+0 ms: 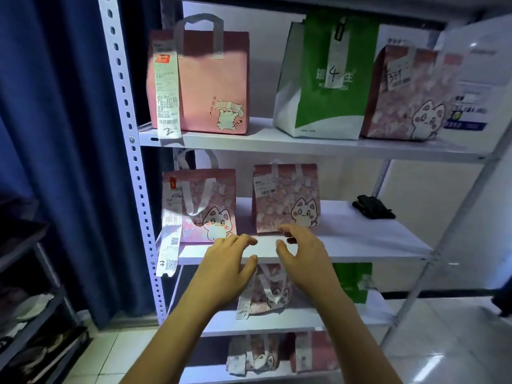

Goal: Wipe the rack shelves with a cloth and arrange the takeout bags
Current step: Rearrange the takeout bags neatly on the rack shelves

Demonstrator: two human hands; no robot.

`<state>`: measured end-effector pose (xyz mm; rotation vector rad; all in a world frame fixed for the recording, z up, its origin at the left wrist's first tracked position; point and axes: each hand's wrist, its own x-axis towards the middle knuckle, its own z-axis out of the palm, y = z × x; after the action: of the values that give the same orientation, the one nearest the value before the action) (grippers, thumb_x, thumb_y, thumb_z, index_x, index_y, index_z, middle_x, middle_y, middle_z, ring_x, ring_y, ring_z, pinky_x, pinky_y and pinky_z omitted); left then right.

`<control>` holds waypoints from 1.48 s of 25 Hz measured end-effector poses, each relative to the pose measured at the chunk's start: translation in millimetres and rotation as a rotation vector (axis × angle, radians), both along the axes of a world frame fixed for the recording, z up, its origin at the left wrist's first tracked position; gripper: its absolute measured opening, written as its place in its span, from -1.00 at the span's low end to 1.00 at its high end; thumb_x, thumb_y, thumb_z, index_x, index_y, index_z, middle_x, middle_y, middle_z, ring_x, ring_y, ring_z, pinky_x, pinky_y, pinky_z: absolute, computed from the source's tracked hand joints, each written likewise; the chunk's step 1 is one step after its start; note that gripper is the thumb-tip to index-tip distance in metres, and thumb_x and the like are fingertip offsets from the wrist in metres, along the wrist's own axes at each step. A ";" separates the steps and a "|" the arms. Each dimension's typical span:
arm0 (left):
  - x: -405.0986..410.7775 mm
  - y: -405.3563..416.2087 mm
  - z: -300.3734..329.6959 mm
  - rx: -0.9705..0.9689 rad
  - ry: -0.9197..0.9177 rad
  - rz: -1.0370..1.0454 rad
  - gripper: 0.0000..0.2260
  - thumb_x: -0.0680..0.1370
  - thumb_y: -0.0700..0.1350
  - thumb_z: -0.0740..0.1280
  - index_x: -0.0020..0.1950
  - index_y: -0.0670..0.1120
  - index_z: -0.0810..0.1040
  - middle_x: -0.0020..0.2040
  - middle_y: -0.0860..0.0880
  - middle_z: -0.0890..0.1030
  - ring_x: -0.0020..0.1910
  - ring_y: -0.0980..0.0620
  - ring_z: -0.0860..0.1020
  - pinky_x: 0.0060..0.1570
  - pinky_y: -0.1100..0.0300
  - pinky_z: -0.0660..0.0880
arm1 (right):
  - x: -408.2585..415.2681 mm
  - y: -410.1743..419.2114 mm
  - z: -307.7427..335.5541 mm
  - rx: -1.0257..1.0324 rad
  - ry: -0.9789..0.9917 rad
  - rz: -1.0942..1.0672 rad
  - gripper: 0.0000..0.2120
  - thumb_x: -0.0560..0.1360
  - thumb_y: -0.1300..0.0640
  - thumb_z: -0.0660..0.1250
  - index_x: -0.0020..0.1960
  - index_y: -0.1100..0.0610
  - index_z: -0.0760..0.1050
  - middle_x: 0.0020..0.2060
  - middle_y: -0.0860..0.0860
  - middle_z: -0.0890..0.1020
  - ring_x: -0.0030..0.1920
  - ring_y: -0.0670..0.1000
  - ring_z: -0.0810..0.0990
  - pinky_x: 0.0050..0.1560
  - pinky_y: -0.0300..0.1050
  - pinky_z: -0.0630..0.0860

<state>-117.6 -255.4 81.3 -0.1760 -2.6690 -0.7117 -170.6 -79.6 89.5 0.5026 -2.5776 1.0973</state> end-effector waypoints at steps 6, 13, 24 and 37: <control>14.2 9.3 -20.1 0.005 -0.036 -0.016 -0.72 0.64 0.07 0.20 0.35 0.12 0.40 0.29 0.15 0.50 0.25 0.06 0.39 0.29 0.10 0.36 | 9.5 10.5 -24.6 -0.043 -0.050 -0.034 -0.74 0.61 0.04 0.31 0.29 -0.07 0.49 0.20 -0.09 0.56 0.15 -0.12 0.54 0.13 -0.23 0.44; 20.1 6.2 -29.9 0.021 -0.055 0.021 -0.73 0.64 0.06 0.19 0.34 0.12 0.39 0.27 0.16 0.49 0.23 0.08 0.38 0.27 0.13 0.36 | 6.5 8.6 -42.3 -0.007 -0.078 -0.002 -0.74 0.61 0.03 0.32 0.29 -0.09 0.48 0.19 -0.07 0.57 0.09 -0.14 0.54 0.02 -0.33 0.44; -15.6 56.5 2.3 0.020 0.021 -0.093 -0.71 0.63 0.06 0.24 0.36 0.15 0.42 0.35 0.15 0.48 0.32 0.08 0.39 0.34 0.10 0.35 | 1.8 65.7 -8.1 -0.033 -0.024 -0.136 -0.72 0.60 0.00 0.31 0.30 -0.06 0.50 0.19 -0.11 0.57 0.13 -0.13 0.53 0.17 -0.20 0.49; -51.7 126.6 20.1 -0.017 0.071 -0.211 -0.70 0.65 0.08 0.18 0.38 0.15 0.39 0.38 0.17 0.45 0.36 0.14 0.34 0.38 0.16 0.31 | -20.8 138.4 1.4 -0.061 0.036 -0.241 -0.74 0.61 -0.03 0.30 0.29 -0.15 0.46 0.17 -0.19 0.55 0.13 -0.18 0.53 0.16 -0.23 0.51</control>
<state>-169.4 -128.8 101.4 -0.4844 -2.6142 -0.7317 -191.4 58.8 90.9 0.1895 -2.4857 1.0676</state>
